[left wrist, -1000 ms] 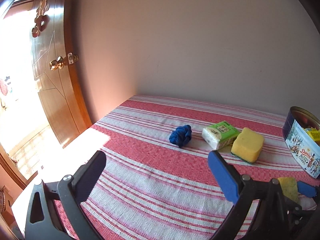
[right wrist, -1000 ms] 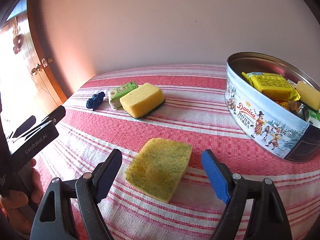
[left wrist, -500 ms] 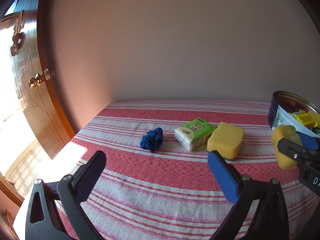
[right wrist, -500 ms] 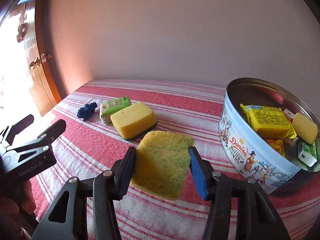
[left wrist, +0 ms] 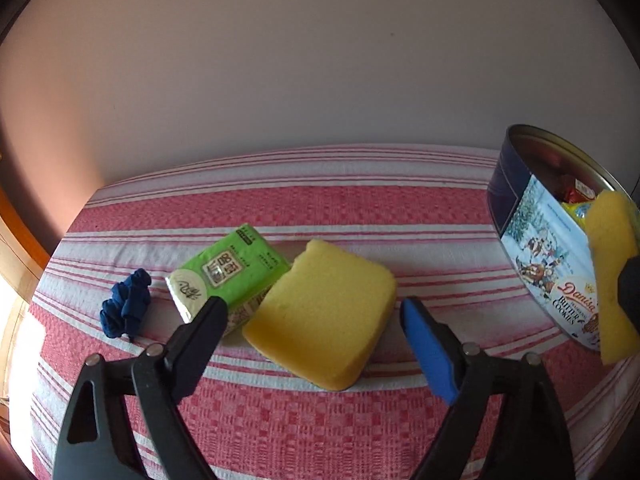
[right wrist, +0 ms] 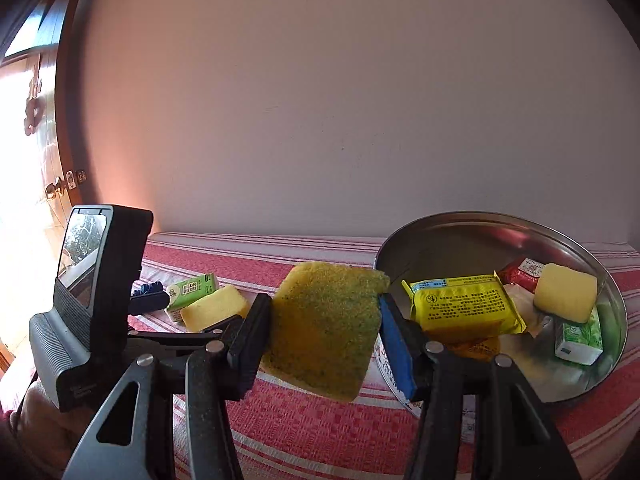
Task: Organize objects
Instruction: 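Grasp a yellow sponge with the left tool while the right tool grasps a green-flecked sponge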
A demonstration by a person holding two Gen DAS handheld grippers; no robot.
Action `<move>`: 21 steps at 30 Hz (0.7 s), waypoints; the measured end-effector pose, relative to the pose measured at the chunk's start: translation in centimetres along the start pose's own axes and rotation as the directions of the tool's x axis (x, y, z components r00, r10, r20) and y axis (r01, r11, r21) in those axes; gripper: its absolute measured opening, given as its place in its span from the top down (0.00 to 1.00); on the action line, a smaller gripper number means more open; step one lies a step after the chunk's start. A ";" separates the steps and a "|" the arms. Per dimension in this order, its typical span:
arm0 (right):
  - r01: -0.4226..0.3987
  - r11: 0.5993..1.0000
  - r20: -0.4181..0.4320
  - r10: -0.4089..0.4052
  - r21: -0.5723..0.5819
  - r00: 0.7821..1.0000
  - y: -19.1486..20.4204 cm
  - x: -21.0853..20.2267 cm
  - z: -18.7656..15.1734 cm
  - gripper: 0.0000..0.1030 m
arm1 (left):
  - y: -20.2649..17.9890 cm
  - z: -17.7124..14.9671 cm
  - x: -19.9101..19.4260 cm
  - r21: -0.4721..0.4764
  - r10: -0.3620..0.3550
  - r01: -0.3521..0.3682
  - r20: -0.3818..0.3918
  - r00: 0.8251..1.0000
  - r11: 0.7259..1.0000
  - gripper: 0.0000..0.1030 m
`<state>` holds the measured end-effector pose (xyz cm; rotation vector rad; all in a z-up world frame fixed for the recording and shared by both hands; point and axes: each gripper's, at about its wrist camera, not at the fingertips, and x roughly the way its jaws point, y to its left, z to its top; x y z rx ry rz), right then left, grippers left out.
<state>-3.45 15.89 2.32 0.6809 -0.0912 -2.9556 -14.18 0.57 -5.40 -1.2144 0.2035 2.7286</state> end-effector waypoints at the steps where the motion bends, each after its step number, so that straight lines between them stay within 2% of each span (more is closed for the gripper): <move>1: -0.001 1.000 0.000 0.001 0.002 1.000 -0.1 0.0 0.1 0.46 | -0.5 0.2 0.6 0.014 0.007 -0.007 -0.020 1.000 1.000 0.15; 5: -0.003 1.000 -0.011 0.003 0.020 1.000 -0.4 0.3 0.1 0.45 | -0.5 0.7 2.0 -0.025 -0.067 0.066 -0.068 0.995 0.998 0.23; 8: 0.003 1.000 -0.011 -0.002 0.023 1.000 -0.4 0.3 0.2 0.45 | 0.8 0.6 1.9 -0.090 -0.131 0.126 -0.050 0.990 0.988 0.33; 11: 0.009 1.000 -0.008 -0.009 0.027 1.000 -0.3 0.3 0.1 0.45 | 1.4 0.2 1.1 -0.122 -0.162 0.160 -0.010 0.987 0.980 0.34; 13: 0.018 1.000 -0.004 -0.018 0.023 1.000 -0.3 0.3 0.0 0.45 | 1.8 -0.1 -0.6 -0.124 -0.124 0.130 0.053 0.991 0.984 0.34; 15: 0.025 0.999 0.010 -0.025 0.025 1.000 -0.3 0.2 0.0 0.45 | 1.5 -0.4 -2.3 -0.123 -0.027 0.043 0.123 0.992 0.992 0.34; 17: 0.040 0.999 0.026 -0.040 0.022 0.999 -0.2 0.0 0.0 0.45 | 0.8 -0.8 -3.7 -0.110 0.044 -0.024 0.182 0.982 0.994 0.34; 21: 0.069 0.998 0.054 -0.069 0.011 0.996 -0.2 -0.7 -0.2 0.45 | -0.3 -0.9 -5.9 -0.090 0.129 -0.109 0.265 0.956 0.990 0.34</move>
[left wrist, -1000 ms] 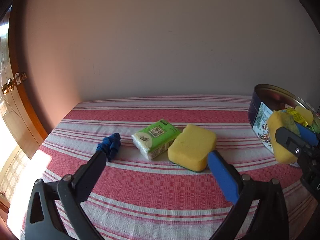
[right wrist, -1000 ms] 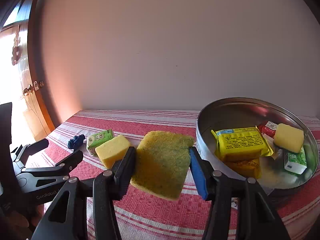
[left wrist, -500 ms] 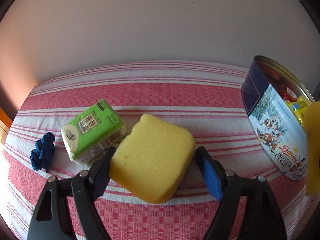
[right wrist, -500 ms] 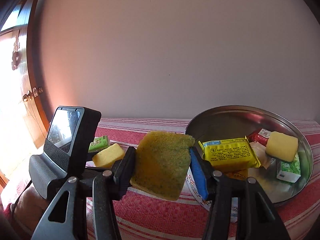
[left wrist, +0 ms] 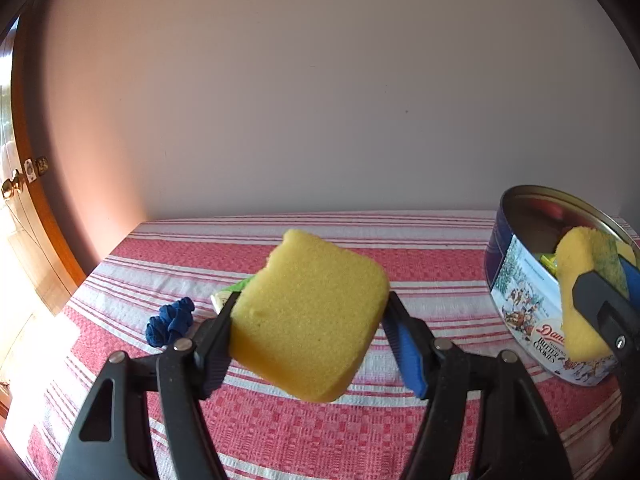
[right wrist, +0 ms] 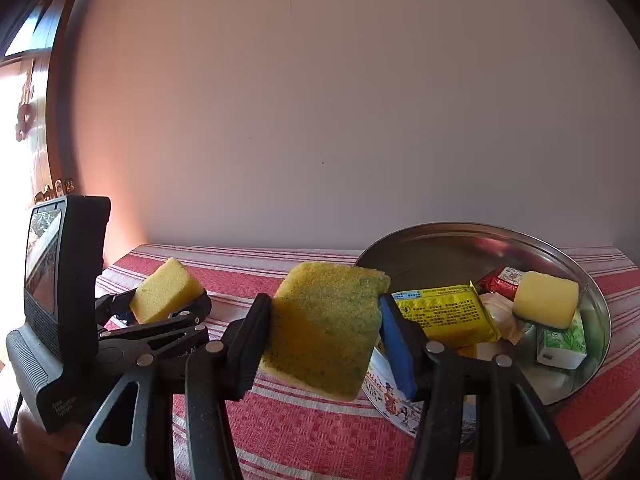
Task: Organize objects
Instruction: 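Grasp a yellow sponge with the left tool while the right tool grasps a green-flecked sponge, then carry both sponges over the tin and open both tools to release them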
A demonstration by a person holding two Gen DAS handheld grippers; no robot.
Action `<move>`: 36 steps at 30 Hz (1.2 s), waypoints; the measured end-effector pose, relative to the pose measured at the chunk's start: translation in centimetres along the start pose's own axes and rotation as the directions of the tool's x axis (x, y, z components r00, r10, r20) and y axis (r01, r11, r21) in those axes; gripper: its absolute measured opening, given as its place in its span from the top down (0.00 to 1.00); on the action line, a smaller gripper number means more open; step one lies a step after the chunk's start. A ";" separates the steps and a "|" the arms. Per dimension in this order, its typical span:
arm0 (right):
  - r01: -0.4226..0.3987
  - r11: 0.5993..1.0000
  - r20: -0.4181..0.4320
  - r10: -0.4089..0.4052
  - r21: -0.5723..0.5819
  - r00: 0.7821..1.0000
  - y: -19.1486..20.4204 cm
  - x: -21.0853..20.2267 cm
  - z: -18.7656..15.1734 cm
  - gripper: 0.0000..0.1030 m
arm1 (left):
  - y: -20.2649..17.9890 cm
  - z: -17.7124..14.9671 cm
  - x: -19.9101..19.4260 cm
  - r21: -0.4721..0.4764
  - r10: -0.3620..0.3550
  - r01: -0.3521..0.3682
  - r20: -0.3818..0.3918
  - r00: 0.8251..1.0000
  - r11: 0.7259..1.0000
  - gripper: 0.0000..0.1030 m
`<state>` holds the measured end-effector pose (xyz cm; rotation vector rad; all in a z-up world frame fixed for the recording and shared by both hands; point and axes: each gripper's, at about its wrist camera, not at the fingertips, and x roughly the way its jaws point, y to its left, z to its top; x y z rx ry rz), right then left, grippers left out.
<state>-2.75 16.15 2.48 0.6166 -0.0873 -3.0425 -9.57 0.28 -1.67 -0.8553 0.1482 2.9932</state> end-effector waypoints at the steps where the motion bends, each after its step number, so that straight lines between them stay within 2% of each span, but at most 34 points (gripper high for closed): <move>1: 0.003 1.000 0.005 -0.003 0.002 1.000 -0.1 -0.1 0.0 0.45 | -0.2 -0.1 -0.6 0.001 0.005 -0.005 0.017 1.000 1.000 0.34; 5: 0.016 1.000 0.025 -0.016 0.005 1.000 -0.3 -0.4 -0.1 0.45 | -0.8 -0.2 -1.7 0.001 0.030 -0.031 0.053 0.998 1.000 0.33; 10: 0.036 0.999 0.050 -0.037 0.008 0.998 -0.5 -1.2 -0.1 0.45 | -0.7 -0.7 -2.9 -0.018 0.034 -0.033 0.040 0.999 0.999 0.33; 14: 0.029 0.999 0.039 -0.030 0.030 0.999 -1.2 -1.5 0.0 0.45 | -1.6 -1.9 -4.2 -0.034 0.035 -0.034 0.039 0.999 0.999 0.33; 20: 0.057 0.998 0.052 -0.059 0.031 0.997 -3.7 -2.8 0.0 0.45 | -2.9 -2.3 -5.3 -0.019 0.029 -0.028 0.053 0.998 0.999 0.33; 28: 0.137 0.991 0.076 -0.136 -0.005 0.988 -8.1 -3.7 0.3 0.45 | -6.3 -1.1 -7.0 -0.015 -0.024 0.025 0.095 0.995 1.000 0.33; 33: 0.214 0.975 0.119 -0.206 -0.066 0.971 -10.5 -3.5 0.9 0.45 | -8.7 0.1 -7.1 -0.014 -0.064 0.066 0.110 0.992 0.998 0.33; 36: 0.242 0.969 0.127 -0.235 -0.045 0.964 -12.2 -3.3 1.1 0.45 | -10.4 0.7 -6.8 0.001 -0.085 0.085 0.109 0.990 0.996 0.33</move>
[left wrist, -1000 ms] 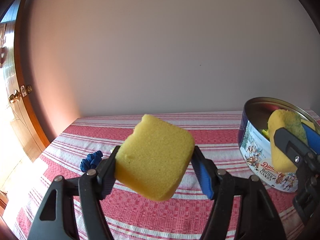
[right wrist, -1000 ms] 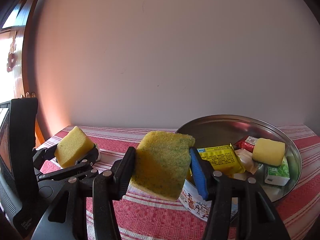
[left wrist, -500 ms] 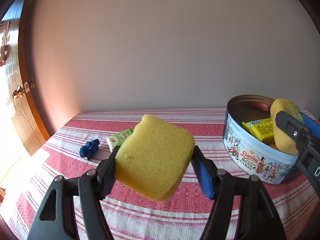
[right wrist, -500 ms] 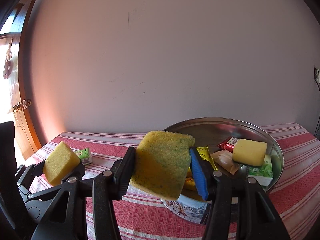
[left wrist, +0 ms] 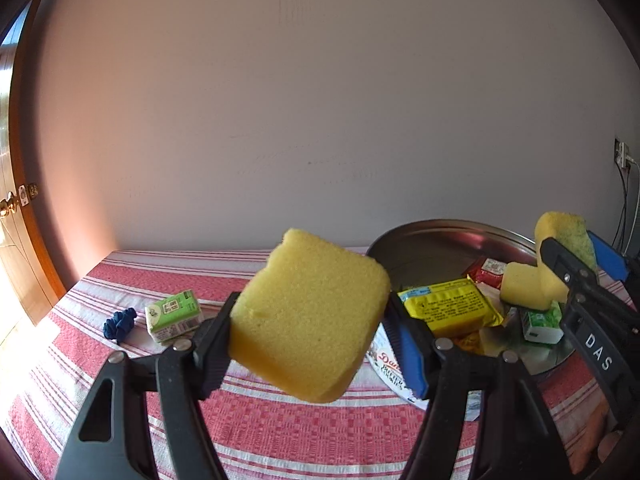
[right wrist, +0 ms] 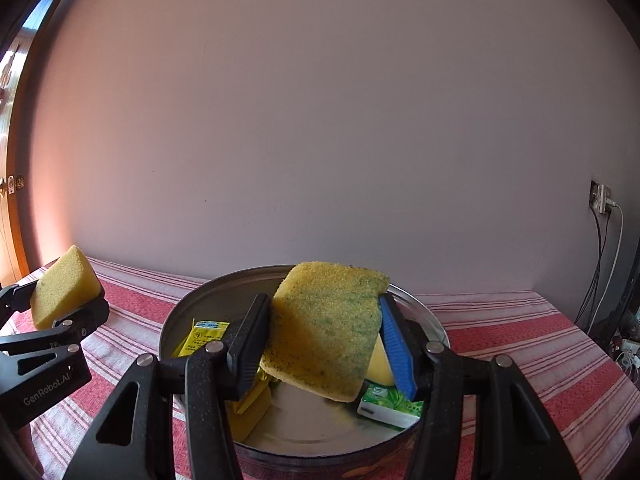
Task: Organize objects
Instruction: 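Carry both sponges over the tin and open both tools to release them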
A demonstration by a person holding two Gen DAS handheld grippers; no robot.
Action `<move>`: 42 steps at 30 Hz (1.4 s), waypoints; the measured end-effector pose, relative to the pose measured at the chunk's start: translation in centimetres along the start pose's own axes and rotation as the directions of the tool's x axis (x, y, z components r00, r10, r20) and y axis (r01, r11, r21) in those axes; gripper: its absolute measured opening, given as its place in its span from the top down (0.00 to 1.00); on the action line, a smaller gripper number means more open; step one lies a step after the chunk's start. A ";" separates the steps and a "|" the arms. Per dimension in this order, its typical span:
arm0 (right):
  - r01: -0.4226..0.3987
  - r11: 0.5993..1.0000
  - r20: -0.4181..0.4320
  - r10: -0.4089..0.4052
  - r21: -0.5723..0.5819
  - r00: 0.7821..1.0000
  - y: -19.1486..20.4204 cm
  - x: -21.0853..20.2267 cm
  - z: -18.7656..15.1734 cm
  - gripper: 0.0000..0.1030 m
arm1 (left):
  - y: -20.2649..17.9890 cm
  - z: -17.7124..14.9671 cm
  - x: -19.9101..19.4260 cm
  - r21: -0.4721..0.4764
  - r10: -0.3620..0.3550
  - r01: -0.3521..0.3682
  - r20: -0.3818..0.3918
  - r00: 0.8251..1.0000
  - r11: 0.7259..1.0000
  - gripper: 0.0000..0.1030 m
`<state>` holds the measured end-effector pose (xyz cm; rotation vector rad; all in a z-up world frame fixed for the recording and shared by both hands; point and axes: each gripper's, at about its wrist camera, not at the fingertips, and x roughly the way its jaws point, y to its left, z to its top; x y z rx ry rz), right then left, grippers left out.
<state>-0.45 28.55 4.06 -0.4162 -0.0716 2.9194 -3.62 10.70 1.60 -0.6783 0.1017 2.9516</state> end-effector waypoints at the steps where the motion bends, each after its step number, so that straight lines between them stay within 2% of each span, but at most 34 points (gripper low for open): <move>1: 0.004 1.000 -0.001 -0.004 0.019 1.000 -0.6 0.3 -0.1 0.45 | -0.6 0.1 0.1 0.006 -0.004 0.004 0.002 1.000 1.000 0.33; 6: 0.011 0.997 -0.030 -0.009 0.074 1.000 -2.6 1.8 -0.4 0.45 | -3.3 0.8 0.6 0.024 -0.033 0.033 0.007 0.999 0.999 0.33; 10: 0.023 0.994 -0.022 -0.020 0.110 1.000 -3.9 2.1 0.1 0.45 | -5.2 1.0 1.3 0.040 -0.053 0.053 0.003 0.999 0.998 0.33; 20: 0.078 0.986 -0.025 -0.075 0.146 0.997 -6.7 3.0 0.7 0.45 | -7.7 2.0 2.0 0.039 -0.096 0.096 0.013 0.995 0.995 0.33; 31: 0.087 0.990 -0.014 -0.086 0.108 0.996 -6.0 2.3 0.8 0.45 | -7.8 1.3 2.3 0.019 -0.116 0.116 -0.008 0.993 0.993 0.33; 42: 0.072 0.990 -0.025 -0.069 0.123 0.997 -5.5 1.9 0.7 0.45 | -6.6 1.1 1.2 0.033 -0.104 0.104 0.021 0.994 0.994 0.33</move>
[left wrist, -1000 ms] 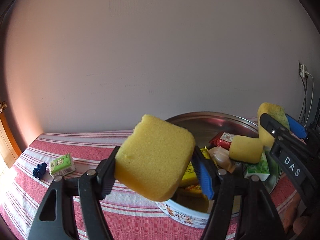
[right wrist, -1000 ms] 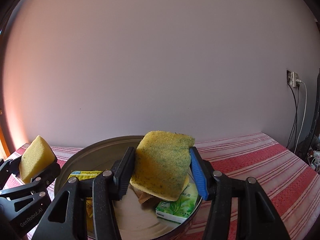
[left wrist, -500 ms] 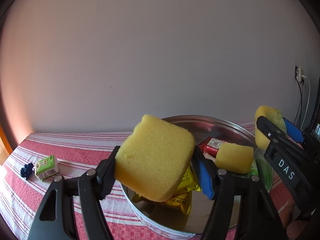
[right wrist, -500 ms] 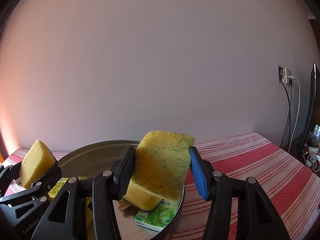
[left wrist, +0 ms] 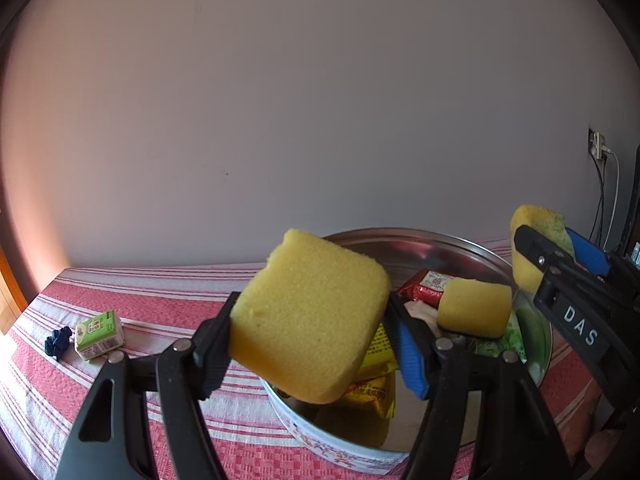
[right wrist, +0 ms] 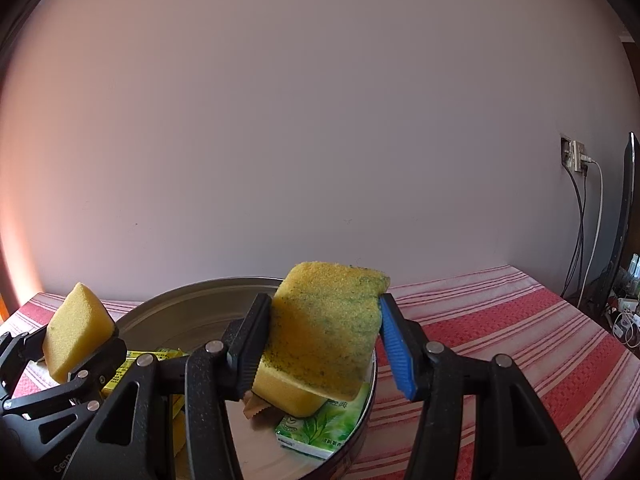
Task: Organize objects
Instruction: 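Carry both sponges over the tin and open both tools to release them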
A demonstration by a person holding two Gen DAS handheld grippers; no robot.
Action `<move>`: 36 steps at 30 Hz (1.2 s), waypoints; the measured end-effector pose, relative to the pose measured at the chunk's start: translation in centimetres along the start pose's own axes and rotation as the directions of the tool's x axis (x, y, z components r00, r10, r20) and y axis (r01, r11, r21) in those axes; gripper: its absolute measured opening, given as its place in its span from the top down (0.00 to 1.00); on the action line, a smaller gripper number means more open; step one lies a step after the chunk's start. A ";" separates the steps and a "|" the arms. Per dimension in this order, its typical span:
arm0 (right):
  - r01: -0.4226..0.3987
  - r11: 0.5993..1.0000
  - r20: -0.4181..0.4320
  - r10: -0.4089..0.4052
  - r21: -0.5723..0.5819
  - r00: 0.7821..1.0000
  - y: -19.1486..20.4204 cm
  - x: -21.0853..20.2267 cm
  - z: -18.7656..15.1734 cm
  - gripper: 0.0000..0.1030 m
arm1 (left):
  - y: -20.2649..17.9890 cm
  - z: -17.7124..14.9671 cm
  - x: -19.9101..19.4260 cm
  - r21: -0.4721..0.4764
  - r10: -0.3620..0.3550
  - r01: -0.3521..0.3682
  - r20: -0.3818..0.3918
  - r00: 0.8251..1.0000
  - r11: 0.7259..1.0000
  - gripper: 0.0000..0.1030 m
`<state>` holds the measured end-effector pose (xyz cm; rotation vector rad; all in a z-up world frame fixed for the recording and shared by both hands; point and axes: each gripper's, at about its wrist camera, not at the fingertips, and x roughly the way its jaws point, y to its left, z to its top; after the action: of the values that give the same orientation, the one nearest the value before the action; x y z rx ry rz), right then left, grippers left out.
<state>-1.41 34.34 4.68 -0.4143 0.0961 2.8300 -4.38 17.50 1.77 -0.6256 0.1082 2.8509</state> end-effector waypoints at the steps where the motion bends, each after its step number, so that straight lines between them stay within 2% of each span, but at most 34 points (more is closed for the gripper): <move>1: 0.001 1.000 0.002 -0.001 -0.003 1.000 0.1 -0.1 0.0 0.45 | 0.0 0.0 -0.2 0.000 0.000 0.000 0.003 1.000 1.000 0.33; 7: 0.006 1.000 0.001 -0.006 -0.003 1.000 -0.7 0.9 -0.3 0.45 | -0.7 0.1 0.0 0.006 -0.008 0.008 0.015 1.000 1.000 0.33; 9: 0.000 1.000 -0.002 0.000 0.009 1.000 -1.8 2.6 -1.0 0.45 | -0.7 0.0 -0.1 0.010 -0.008 0.008 0.015 1.000 1.000 0.33; 15: 0.011 1.000 -0.005 -0.011 0.016 1.000 -1.5 2.6 -1.0 0.45 | -0.9 -0.1 0.3 0.017 -0.009 0.009 0.005 1.000 1.000 0.33; 21: 0.031 0.999 -0.018 -0.031 0.026 0.999 -2.8 3.4 -1.0 0.45 | -0.8 -0.1 0.6 0.012 -0.010 0.010 0.000 1.000 1.000 0.33; 36: 0.072 0.996 -0.038 -0.071 0.046 0.997 -3.5 6.4 -1.2 0.46 | -0.8 -0.5 1.9 0.007 -0.016 0.016 -0.039 0.999 1.000 0.33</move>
<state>-6.02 39.23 1.57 -0.4500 0.1518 2.7446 -5.63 18.56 0.47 -0.6775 0.1198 2.8221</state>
